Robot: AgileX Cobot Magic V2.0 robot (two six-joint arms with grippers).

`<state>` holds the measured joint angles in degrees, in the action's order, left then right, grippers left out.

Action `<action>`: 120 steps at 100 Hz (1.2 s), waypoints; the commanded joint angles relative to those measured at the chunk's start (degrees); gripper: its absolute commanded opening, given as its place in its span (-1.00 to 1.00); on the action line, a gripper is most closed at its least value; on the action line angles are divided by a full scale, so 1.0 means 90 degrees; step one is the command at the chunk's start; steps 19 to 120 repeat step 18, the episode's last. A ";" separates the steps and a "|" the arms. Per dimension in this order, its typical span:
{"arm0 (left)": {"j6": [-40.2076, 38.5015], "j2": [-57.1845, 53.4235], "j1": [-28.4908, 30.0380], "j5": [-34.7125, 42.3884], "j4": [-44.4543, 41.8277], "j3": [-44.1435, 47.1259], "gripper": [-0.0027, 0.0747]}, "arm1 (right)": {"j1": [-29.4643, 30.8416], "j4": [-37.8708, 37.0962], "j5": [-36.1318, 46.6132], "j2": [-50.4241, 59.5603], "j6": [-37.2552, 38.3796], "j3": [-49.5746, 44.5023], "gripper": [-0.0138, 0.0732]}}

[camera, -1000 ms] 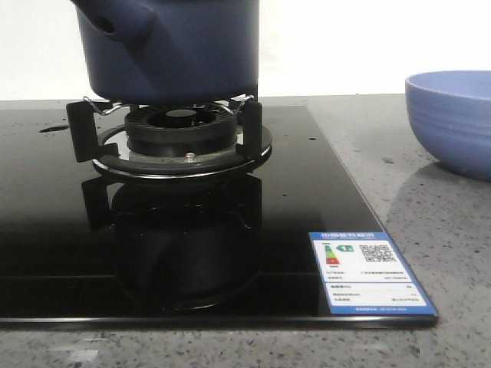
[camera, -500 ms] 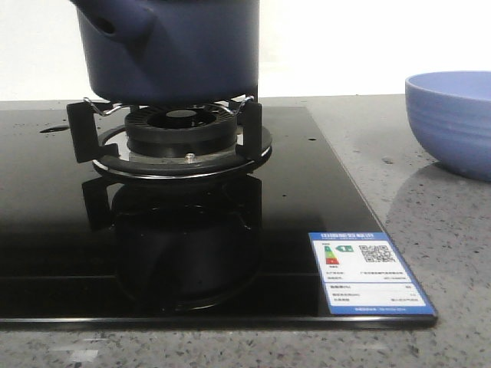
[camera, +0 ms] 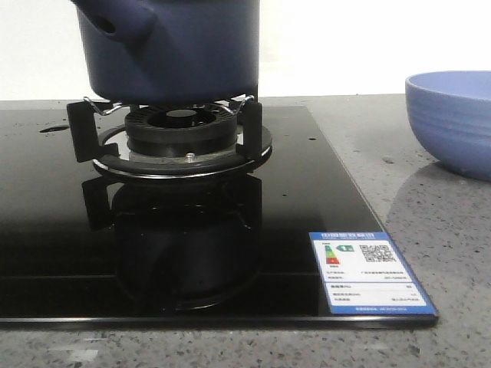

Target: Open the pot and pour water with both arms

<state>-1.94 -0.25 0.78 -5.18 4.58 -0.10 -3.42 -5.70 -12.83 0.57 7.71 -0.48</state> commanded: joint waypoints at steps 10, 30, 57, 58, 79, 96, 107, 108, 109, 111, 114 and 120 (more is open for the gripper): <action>-0.0065 -0.0168 -0.0047 0.0508 0.0058 0.0216 -0.98 | 0.0036 -0.0099 0.0477 0.0115 -0.0006 -0.0162 -0.82; -0.0065 -0.0168 -0.0047 0.0508 0.0058 0.0216 -0.98 | 0.0036 -0.0099 0.0477 0.0115 -0.0006 -0.0162 -0.82; -0.0065 -0.0168 -0.0047 0.0508 0.0058 0.0216 -0.98 | 0.0036 -0.0099 0.0477 0.0115 -0.0006 -0.0162 -0.82; -0.0065 -0.0168 -0.0047 0.0508 0.0058 0.0216 -0.98 | 0.0036 -0.0099 0.0477 0.0115 -0.0006 -0.0162 -0.82; -0.0065 -0.0168 -0.0047 0.0508 0.0058 0.0216 -0.98 | 0.0036 -0.0099 0.0477 0.0115 -0.0006 -0.0162 -0.82; -0.0065 -0.0168 -0.0047 0.0508 0.0058 0.0216 -0.98 | 0.0036 -0.0099 0.0477 0.0115 -0.0006 -0.0162 -0.82; -0.0065 -0.0168 -0.0047 0.0508 0.0058 0.0216 -0.98 | 0.0036 -0.0099 0.0477 0.0115 -0.0006 -0.0162 -0.82; -0.0065 -0.0168 -0.0047 0.0508 0.0058 0.0216 -0.98 | 0.0036 -0.0099 0.0477 0.0115 -0.0006 -0.0162 -0.82; -0.0065 -0.0168 -0.0047 0.0508 0.0058 0.0216 -0.98 | 0.0036 -0.0099 0.0477 0.0115 -0.0006 -0.0162 -0.82; -0.0065 -0.0168 -0.0047 0.0508 0.0058 0.0216 -0.98 | 0.0036 -0.0099 0.0477 0.0115 -0.0006 -0.0162 -0.82; -0.0065 -0.0168 -0.0047 0.0508 0.0058 0.0216 -0.98 | 0.0036 -0.0099 0.0477 0.0115 -0.0006 -0.0162 -0.82; -0.0065 -0.0168 -0.0047 0.0508 0.0058 0.0216 -0.98 | 0.0036 -0.0099 0.0477 0.0115 -0.0006 -0.0162 -0.82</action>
